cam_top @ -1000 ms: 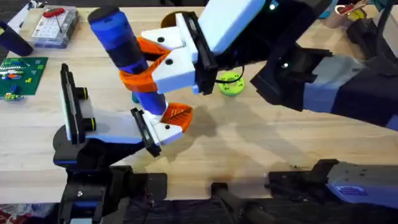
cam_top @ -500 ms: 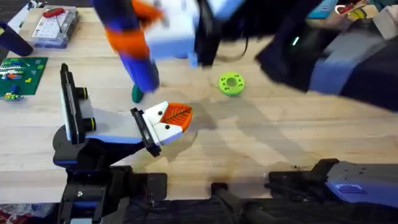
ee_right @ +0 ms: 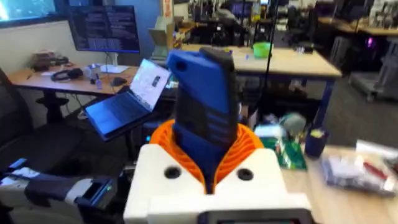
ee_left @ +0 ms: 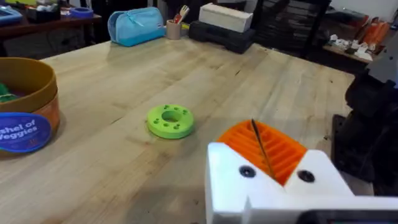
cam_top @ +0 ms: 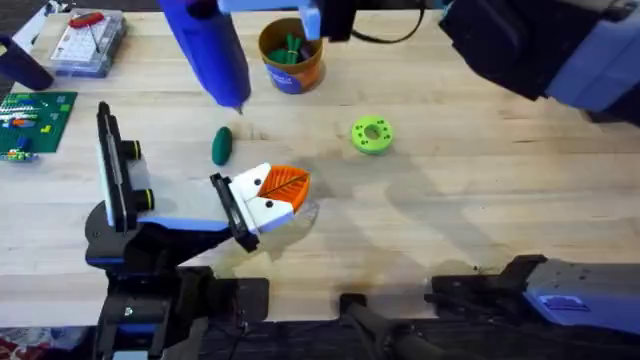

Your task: Pick up the gripper from the table and insert it into the empty holder that is missing its gripper. Then pick up a screw, insert it into the mounting hole, and use the screwdriver to tighten it. Finally, clean up the table by picking up the vegetable and placing it into the bucket.

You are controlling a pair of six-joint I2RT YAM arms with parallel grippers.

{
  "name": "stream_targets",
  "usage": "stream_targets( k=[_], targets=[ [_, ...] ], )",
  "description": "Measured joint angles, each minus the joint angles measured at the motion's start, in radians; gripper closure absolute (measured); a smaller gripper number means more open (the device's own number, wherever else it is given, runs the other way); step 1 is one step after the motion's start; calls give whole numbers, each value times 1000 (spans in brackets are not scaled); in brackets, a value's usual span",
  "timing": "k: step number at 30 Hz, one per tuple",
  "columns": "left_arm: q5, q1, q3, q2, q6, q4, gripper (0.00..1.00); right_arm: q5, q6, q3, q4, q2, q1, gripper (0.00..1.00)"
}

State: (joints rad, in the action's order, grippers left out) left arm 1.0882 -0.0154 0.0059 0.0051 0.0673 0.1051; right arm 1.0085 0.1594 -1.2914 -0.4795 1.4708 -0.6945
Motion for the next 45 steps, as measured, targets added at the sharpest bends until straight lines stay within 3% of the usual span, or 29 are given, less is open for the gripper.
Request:
stream_targets(
  k=[7,16,21,22,31,34,38,45],
  targets=[
    [0,0,0,0,0,0,990,-159,-128,-3,346,0,2,977],
    [0,0,0,0,0,0,990,-550,-382,-192,965,6,82,978],
    [0,0,0,0,0,0,990,-856,-496,-287,1183,4,81,978],
    [0,0,0,0,0,0,990,-1022,-553,-292,1289,4,81,978],
    [0,0,0,0,0,0,990,-1298,-756,-297,1652,51,107,978],
    [0,0,0,0,0,0,990,-1335,-774,-293,1688,111,159,978],
    [0,0,0,0,0,0,990,-1332,-774,-263,1619,171,259,978],
    [0,0,0,0,0,0,990,-1325,-869,-107,1463,180,468,978]
  ],
)
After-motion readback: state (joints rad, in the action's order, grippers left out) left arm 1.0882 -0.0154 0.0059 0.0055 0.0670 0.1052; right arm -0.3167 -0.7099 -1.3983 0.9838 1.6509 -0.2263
